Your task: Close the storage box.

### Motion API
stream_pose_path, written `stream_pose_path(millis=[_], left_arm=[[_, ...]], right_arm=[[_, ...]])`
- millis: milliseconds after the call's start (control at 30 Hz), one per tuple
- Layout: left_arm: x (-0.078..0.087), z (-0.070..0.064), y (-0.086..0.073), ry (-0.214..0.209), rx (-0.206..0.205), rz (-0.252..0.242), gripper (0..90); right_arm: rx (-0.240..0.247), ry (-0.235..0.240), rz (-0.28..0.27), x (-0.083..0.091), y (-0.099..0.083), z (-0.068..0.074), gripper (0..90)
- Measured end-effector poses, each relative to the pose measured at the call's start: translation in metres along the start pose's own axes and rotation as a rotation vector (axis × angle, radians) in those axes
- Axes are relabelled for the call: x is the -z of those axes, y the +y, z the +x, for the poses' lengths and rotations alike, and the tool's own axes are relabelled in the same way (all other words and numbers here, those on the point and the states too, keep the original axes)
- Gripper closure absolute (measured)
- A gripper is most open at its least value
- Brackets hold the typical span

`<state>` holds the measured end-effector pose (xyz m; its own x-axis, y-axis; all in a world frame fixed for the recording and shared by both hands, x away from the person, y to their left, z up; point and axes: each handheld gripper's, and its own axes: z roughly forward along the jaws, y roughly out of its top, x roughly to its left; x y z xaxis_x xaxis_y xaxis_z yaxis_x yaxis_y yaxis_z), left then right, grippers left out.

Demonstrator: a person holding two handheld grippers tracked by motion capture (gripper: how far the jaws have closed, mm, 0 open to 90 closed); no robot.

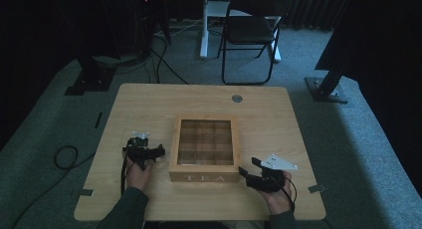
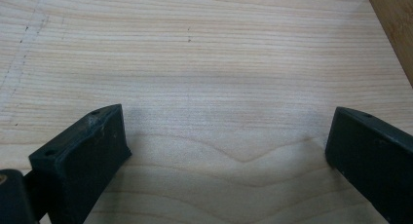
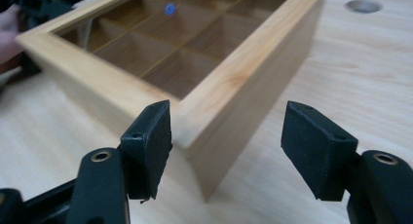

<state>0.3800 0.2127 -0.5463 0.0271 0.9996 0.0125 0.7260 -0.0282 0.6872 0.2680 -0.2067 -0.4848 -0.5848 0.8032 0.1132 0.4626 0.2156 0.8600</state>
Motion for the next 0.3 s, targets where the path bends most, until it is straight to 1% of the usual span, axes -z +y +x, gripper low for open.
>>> stream_pose_path(millis=[33,100,167,200,267,300], left_arm=[[0.000,0.000,0.000,0.000,0.000,0.000,1.6],[0.000,0.000,0.000,0.000,0.000,0.000,1.6],[0.000,0.000,0.000,0.000,0.001,-0.001,1.6],[0.000,0.000,0.000,0.000,0.001,0.000,1.6],[0.000,0.000,0.000,0.000,0.000,0.000,1.6],[0.000,0.000,0.000,0.000,0.000,0.000,1.6]], right_arm=[[0.000,0.000,0.000,0.000,0.000,0.000,35.0],[-0.018,-0.026,-0.017,0.001,-0.001,-0.007,35.0],[-0.043,-0.054,-0.023,0.000,-0.003,-0.016,35.1],[-0.067,-0.083,-0.024,0.000,-0.006,-0.025,35.3],[-0.067,-0.083,-0.024,0.000,-0.006,-0.025,35.3],[-0.074,-0.089,-0.023,-0.001,-0.006,-0.028,35.4]])
